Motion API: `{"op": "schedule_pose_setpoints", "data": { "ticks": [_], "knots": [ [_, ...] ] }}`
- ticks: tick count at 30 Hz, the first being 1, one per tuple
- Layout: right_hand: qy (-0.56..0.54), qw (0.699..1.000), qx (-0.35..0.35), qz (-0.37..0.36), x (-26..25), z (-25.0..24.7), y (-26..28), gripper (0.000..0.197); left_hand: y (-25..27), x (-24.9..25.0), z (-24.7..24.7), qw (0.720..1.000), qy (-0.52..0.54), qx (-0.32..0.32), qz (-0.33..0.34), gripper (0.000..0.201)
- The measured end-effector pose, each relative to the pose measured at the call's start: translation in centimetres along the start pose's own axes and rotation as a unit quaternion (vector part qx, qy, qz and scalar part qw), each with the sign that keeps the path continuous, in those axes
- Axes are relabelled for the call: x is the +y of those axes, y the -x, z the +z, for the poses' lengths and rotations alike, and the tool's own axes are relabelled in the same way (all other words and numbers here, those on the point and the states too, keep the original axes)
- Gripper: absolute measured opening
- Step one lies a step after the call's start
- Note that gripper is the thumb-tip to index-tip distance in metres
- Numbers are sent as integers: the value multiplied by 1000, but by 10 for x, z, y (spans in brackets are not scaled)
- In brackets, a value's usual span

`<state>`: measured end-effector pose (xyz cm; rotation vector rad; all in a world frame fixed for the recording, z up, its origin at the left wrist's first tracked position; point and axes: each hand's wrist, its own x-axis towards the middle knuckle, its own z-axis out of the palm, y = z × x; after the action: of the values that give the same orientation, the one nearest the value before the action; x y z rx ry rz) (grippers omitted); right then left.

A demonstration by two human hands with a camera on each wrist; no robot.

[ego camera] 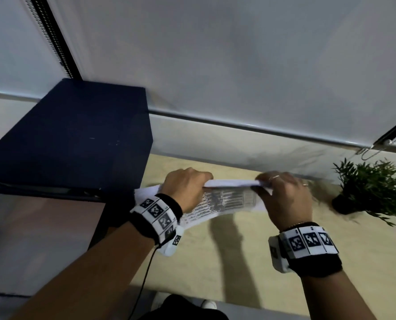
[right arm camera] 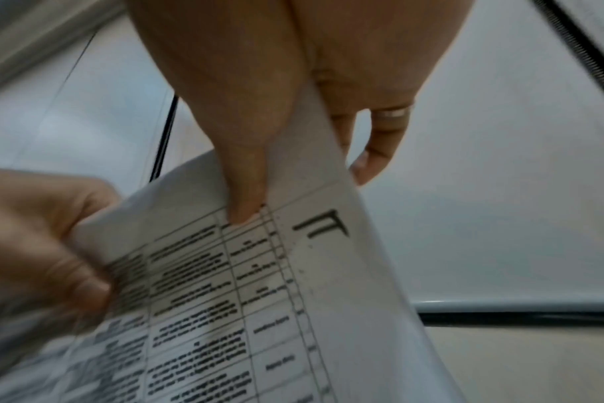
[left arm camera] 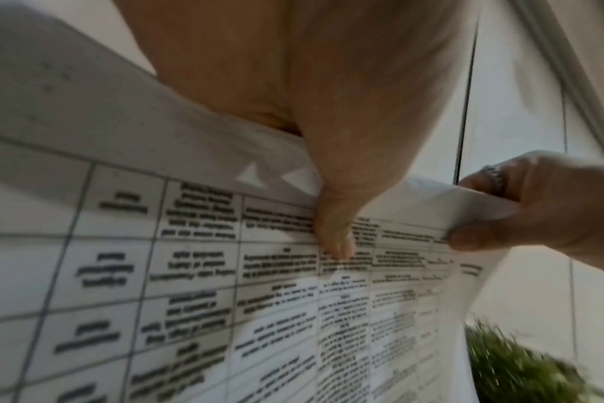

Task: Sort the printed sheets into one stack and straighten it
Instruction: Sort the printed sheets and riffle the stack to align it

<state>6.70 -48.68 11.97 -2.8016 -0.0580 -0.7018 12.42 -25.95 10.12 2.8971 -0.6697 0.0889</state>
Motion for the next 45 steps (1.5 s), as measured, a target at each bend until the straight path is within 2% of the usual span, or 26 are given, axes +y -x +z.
{"op": "schedule_pose_setpoints", "data": {
  "ticks": [2, 3, 5, 6, 7, 8, 9, 10, 12, 15, 17, 19, 20, 22, 25, 27, 29, 30, 33, 36, 38, 42, 45],
  "knots": [
    [-95, 989, 75, 81, 9, -5, -2, 71, 1, -14, -3, 994, 86, 33, -53, 11],
    [-165, 972, 94, 142, 14, -2, -2, 89, 1, -21, -4, 983, 159, 47, -79, 11],
    [-301, 919, 72, 244, 19, 9, 0, 106, 1, -37, -2, 934, 335, 48, -118, 21],
    [-378, 888, 39, 259, 20, 17, 0, 103, 2, -41, -1, 901, 413, 45, -129, 22],
    [-460, 849, 1, 261, 18, 24, 1, 93, 3, -42, 0, 866, 478, 41, -138, 15],
    [-526, 809, -32, 260, 11, 27, 0, 74, 4, -42, 2, 837, 525, 42, -147, 11],
    [-560, 784, -44, 265, 3, 28, -2, 51, 5, -40, 4, 816, 556, 51, -154, 17],
    [-574, 773, -36, 268, -4, 27, -3, 33, 6, -36, 8, 804, 568, 64, -163, 20],
    [-568, 781, 22, 258, -14, 24, -7, 20, 8, -27, 9, 796, 568, 124, -169, 9],
    [-541, 806, 108, 216, -21, 23, -3, 14, 13, -19, 14, 776, 573, 211, -159, 8],
    [-509, 822, 110, 231, -21, 34, 9, 17, 22, -22, 28, 784, 562, 205, -168, 15],
    [-480, 834, 56, 266, -23, 50, 24, 18, 31, -26, 48, 801, 544, 146, -202, 12],
    [-491, 820, 28, 293, -23, 58, 29, 20, 34, -28, 57, 799, 551, 114, -211, 10],
    [-511, 796, -3, 325, -22, 65, 36, 25, 39, -28, 66, 784, 580, 92, -199, 24],
    [-509, 805, -13, 303, -23, 61, 33, 35, 35, -24, 50, 764, 611, 112, -173, 46],
    [-533, 795, 20, 290, -21, 54, 27, 47, 32, -21, 35, 740, 638, 143, -158, 55],
    [-550, 785, 75, 277, -24, 43, 19, 67, 30, -17, 19, 701, 675, 185, -137, 63],
    [-556, 779, 99, 274, -28, 37, 16, 70, 29, -16, 15, 688, 686, 198, -129, 64],
    [-579, 762, 156, 246, -38, 23, 4, 53, 24, -10, 7, 697, 666, 243, -104, 46],
    [-569, 757, 195, 255, -40, 19, -5, 30, 15, -9, 3, 705, 632, 298, -119, 26],
    [-572, 755, 190, 260, -39, 21, -6, 23, 10, -9, 1, 712, 617, 313, -119, 25],
    [-579, 751, 182, 259, -37, 24, -5, 23, 9, -11, 0, 703, 628, 316, -109, 32],
    [-573, 757, 183, 255, -38, 20, -8, 18, 7, -12, -2, 711, 620, 317, -102, 33]
  ]
}}
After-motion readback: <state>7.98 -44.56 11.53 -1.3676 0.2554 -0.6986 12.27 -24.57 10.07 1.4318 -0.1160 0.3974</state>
